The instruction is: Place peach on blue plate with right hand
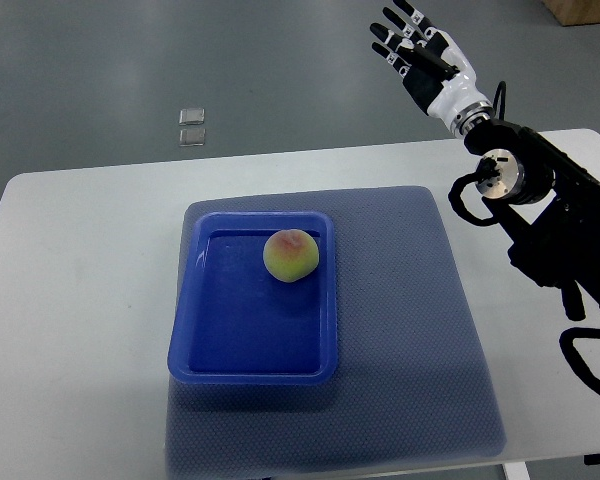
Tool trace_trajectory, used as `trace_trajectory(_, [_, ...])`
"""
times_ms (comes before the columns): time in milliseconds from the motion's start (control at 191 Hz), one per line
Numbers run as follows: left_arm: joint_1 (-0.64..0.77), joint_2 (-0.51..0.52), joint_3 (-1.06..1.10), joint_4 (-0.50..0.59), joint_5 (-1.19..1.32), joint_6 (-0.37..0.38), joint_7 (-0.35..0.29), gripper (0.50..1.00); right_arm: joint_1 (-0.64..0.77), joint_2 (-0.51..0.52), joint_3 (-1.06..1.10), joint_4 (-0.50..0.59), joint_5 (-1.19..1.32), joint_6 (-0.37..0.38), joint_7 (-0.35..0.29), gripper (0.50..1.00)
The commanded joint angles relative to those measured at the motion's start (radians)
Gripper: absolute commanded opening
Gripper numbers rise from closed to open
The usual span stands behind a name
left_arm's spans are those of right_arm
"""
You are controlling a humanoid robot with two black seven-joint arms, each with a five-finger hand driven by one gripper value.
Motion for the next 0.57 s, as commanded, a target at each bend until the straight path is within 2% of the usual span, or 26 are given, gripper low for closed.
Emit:
trace_trajectory(0, [0.0, 0.0, 0.0, 0.003, 0.0, 0.003, 0.0, 1.0, -0.036, 0.01, 0.043, -0.012, 0.041, 0.007, 0.036, 0.921])
trace_trajectory(225, [0.0, 0.0, 0.0, 0.014, 0.0, 0.004, 0.0, 1.0, -0.095, 0.024, 0.054, -0.031, 0.145, 0.074, 0.042, 0.93])
trace_trajectory(561, [0.0, 0.0, 0.0, 0.031, 0.001, 0.004, 0.0, 1.0, -0.11, 0.021, 0.057, -0.043, 0.159, 0.071, 0.042, 0.93])
